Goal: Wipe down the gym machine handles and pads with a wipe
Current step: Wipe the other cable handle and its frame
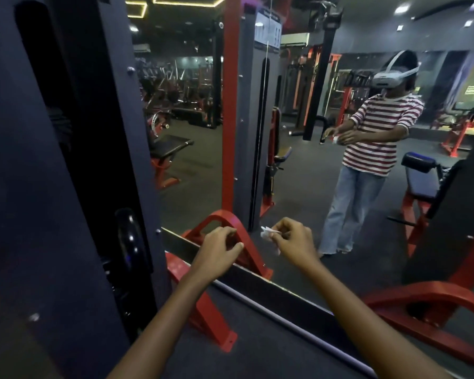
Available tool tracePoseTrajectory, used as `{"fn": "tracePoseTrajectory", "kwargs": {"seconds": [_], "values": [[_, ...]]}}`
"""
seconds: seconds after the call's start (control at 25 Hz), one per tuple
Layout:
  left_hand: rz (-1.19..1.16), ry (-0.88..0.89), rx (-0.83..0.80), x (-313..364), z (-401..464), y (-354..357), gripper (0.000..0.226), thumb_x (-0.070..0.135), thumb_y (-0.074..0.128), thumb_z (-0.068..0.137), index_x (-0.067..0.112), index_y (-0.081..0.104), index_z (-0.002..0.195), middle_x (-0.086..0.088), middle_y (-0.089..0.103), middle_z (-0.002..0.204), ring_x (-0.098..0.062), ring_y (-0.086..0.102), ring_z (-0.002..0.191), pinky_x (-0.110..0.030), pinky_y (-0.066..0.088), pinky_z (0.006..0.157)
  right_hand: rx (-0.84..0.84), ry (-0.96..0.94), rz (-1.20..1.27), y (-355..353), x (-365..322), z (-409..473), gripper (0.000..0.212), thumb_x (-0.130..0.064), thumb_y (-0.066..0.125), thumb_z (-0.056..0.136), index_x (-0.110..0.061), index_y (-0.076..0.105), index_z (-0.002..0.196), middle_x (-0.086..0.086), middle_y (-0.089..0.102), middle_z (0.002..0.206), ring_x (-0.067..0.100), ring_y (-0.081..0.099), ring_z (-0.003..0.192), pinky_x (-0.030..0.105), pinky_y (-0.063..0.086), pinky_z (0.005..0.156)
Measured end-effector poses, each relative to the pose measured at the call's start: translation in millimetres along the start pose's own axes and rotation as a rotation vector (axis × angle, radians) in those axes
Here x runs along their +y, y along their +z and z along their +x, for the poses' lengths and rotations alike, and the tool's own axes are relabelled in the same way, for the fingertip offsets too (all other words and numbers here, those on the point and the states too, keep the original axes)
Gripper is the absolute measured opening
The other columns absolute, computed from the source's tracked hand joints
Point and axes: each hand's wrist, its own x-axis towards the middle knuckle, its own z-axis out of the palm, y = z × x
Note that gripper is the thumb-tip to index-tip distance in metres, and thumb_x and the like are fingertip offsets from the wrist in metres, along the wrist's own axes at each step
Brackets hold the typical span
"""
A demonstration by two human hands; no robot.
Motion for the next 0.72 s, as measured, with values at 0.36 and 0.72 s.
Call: {"fn": "tracePoseTrajectory", "kwargs": {"seconds": [0.36,0.72], "values": [[-0.061,-0.173,0.150,-55.3,118.7,36.0,0.038,0.018,0.065,0.084,0.006,0.061,0.120,-0.007,0.062,0.117,-0.019,0.057,0.111,-0.017,0.036,0.092,-0.208,-0.104,0.075,60.8,23.5,154.1,0.016,-0.014,0.059,0.090,-0.018,0.052,0.076,-0.002,0.064,0.066,0.011,0.061,0.060,0.026,0.049,0.056],[0.110,-0.326,0.341,-105.9,137.7,3.8,0.031,0.022,0.061,0.086,0.013,0.061,0.116,-0.004,0.062,0.115,-0.016,0.055,0.110,-0.015,0.035,0.092,-0.576,-0.097,0.751,191.7,-48.7,223.2,0.007,-0.003,0.061,0.088,-0.007,0.063,0.093,0.015,0.072,0.089,0.019,0.064,0.070,0.030,0.050,0.062]]}}
